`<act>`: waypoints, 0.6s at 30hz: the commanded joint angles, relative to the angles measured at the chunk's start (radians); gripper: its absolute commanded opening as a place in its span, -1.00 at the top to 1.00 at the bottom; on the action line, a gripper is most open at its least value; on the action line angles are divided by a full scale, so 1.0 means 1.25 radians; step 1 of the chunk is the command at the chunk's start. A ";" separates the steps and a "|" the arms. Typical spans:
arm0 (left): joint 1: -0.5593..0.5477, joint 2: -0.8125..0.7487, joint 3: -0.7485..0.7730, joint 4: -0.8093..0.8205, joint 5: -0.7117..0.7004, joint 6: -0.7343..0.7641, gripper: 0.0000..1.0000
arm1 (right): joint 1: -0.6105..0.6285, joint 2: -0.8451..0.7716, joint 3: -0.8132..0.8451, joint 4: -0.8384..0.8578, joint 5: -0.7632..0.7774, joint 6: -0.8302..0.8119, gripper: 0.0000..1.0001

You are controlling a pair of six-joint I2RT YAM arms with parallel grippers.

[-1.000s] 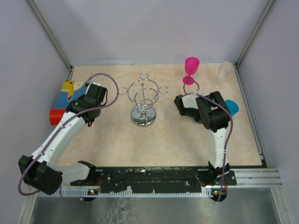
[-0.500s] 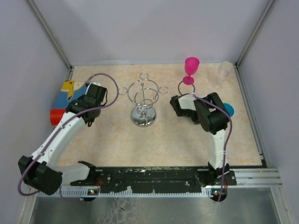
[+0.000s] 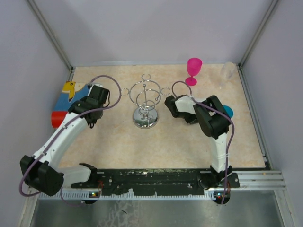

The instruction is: Take the wine glass off the wine glass rack

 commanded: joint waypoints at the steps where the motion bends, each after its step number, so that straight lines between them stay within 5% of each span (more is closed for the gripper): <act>1: -0.004 0.033 -0.004 0.004 -0.012 0.003 1.00 | 0.023 -0.039 -0.022 0.167 -0.216 0.030 0.76; 2: -0.005 0.042 -0.004 0.001 -0.016 0.003 1.00 | 0.023 -0.045 -0.025 0.171 -0.222 0.026 0.99; 18: -0.050 0.193 -0.011 -0.045 -0.194 -0.035 1.00 | 0.023 -0.134 -0.066 0.227 -0.295 -0.022 1.00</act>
